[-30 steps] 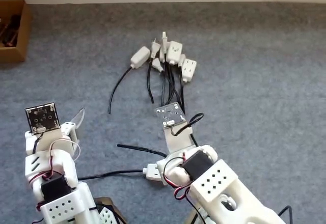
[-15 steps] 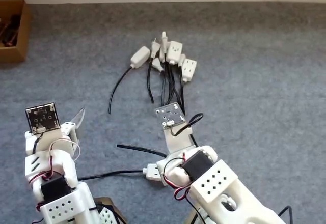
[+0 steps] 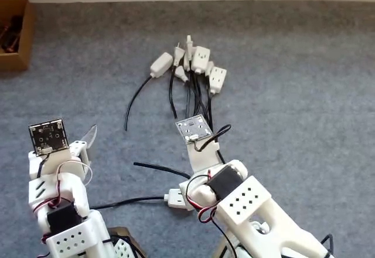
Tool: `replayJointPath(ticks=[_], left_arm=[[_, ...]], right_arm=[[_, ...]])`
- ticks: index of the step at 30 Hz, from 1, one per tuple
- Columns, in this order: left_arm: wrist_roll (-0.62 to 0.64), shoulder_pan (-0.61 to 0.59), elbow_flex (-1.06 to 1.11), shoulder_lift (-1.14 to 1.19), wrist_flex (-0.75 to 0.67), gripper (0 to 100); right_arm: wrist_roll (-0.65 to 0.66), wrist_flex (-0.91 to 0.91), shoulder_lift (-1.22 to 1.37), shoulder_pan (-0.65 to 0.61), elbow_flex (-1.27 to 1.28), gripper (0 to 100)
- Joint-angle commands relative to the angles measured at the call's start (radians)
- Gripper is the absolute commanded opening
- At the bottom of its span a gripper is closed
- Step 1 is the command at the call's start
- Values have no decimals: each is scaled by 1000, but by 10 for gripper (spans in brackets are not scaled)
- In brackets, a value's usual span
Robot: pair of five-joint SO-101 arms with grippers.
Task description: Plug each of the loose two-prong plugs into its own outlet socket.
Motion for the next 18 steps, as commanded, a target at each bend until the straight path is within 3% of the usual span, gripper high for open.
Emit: replayJointPath(ticks=[1,8,18], left_arm=[[9,13,-2,-5,-18,376],[9,13,-1,-5,-18,376],[9,13,-1,-5,-15,376]], right_arm=[[14,7,61,-27,36,6],[6,-59,384,-99,5,6],[57,-208,619,88,-91,6]])
